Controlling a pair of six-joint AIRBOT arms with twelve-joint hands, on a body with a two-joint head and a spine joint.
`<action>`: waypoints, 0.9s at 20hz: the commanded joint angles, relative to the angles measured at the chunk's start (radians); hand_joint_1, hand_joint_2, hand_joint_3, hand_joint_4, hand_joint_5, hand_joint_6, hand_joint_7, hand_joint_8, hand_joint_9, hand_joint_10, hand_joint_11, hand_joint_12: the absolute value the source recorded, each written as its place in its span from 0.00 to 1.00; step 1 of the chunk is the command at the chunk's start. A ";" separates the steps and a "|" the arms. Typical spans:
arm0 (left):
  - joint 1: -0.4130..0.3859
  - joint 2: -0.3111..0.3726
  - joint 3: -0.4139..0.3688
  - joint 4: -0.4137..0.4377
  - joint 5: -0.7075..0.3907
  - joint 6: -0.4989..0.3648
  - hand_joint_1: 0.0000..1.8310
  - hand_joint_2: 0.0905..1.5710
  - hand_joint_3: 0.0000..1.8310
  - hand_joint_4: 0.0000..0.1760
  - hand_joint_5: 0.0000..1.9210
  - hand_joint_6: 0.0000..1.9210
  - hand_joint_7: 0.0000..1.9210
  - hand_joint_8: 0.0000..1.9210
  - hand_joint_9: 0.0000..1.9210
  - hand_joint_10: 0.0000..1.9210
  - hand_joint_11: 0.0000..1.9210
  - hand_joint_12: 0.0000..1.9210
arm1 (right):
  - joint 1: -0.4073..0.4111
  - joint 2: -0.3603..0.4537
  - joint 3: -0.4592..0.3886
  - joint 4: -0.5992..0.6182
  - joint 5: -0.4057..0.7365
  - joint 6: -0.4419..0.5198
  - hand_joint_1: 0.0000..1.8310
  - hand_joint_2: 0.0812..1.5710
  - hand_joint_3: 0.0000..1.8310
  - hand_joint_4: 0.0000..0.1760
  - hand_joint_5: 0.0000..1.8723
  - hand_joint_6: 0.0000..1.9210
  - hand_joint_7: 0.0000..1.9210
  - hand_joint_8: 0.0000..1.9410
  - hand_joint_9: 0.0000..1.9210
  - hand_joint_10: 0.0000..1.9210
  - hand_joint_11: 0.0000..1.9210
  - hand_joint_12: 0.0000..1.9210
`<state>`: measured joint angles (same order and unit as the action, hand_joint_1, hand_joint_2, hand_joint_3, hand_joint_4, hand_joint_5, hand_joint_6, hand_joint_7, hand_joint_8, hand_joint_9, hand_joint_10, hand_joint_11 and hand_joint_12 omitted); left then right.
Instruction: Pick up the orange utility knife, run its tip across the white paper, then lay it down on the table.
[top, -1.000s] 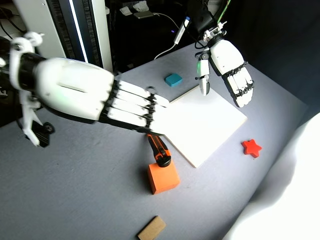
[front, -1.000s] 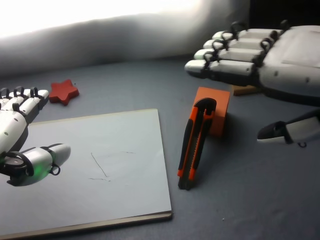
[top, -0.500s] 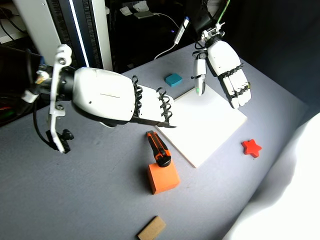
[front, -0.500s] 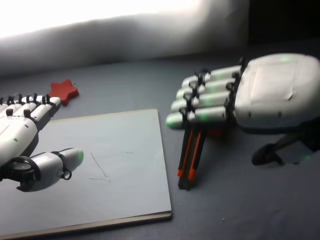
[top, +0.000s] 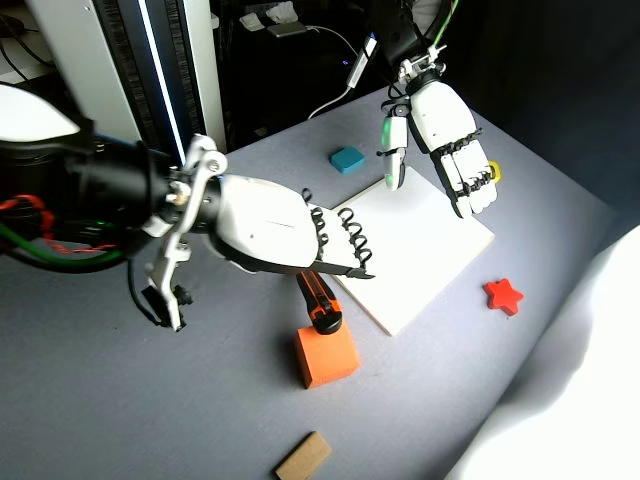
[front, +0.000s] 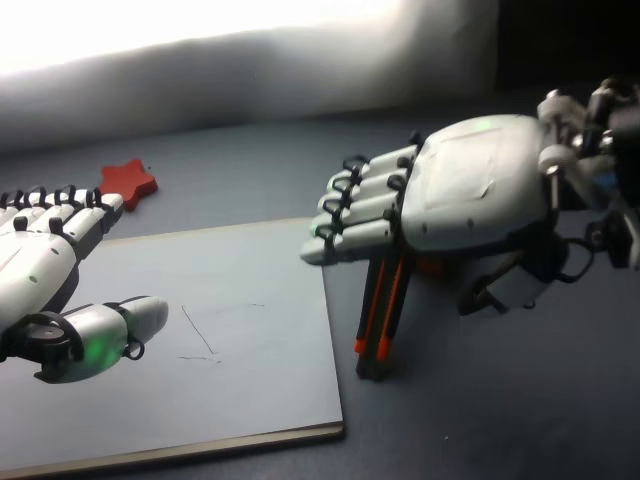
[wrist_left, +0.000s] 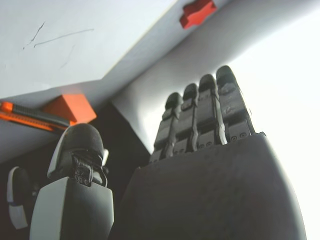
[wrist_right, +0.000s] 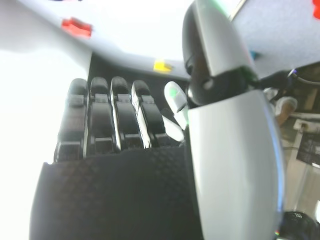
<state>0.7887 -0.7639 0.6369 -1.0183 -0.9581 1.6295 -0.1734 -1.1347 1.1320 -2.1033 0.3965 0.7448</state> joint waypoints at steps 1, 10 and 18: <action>-0.005 0.007 0.006 0.045 -0.092 0.001 0.06 0.83 0.00 0.00 0.00 0.00 0.00 0.00 0.00 0.00 0.00 0.00 | 0.017 -0.005 0.012 0.011 -0.025 0.003 0.64 0.61 0.07 0.00 0.00 0.00 0.00 0.00 0.00 0.00 0.00 0.00; -0.010 0.005 0.015 0.037 -0.092 -0.004 0.06 0.82 0.00 0.02 0.00 0.00 0.00 0.00 0.00 0.00 0.00 0.00 | 0.014 -0.121 0.136 -0.160 0.017 0.106 0.69 0.58 0.14 0.00 0.00 0.00 0.00 0.00 0.00 0.00 0.00 0.00; -0.016 -0.005 0.019 0.033 -0.101 0.001 0.08 0.82 0.00 0.01 0.00 0.00 0.00 0.00 0.00 0.00 0.00 0.00 | -0.031 -0.233 0.231 -0.162 -0.037 0.105 0.67 0.48 0.25 0.00 0.00 0.00 0.00 0.00 0.00 0.00 0.00 0.00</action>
<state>0.7815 -0.7723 0.6483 -1.0367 -0.9649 1.6291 -0.2115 -1.3788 1.3685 -2.2875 0.4042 0.8528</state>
